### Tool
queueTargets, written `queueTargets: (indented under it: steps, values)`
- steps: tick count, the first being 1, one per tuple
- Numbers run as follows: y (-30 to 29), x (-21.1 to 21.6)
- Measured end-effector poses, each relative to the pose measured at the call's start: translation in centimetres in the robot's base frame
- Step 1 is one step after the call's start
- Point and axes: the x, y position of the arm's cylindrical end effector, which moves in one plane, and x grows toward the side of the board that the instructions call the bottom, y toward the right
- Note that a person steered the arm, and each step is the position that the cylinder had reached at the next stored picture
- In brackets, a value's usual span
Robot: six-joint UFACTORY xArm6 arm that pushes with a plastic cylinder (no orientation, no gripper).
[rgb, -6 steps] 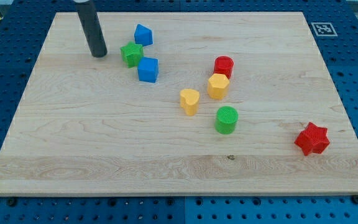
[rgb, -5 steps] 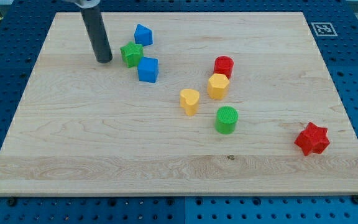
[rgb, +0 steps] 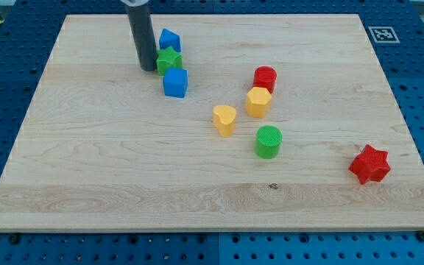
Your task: Move the green star to the right
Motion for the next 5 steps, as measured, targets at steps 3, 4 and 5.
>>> queueTargets:
  steps: [3, 4, 5]
  values:
    - [4.6, 0.0]
    - [5.1, 0.0]
    - [5.9, 0.2]
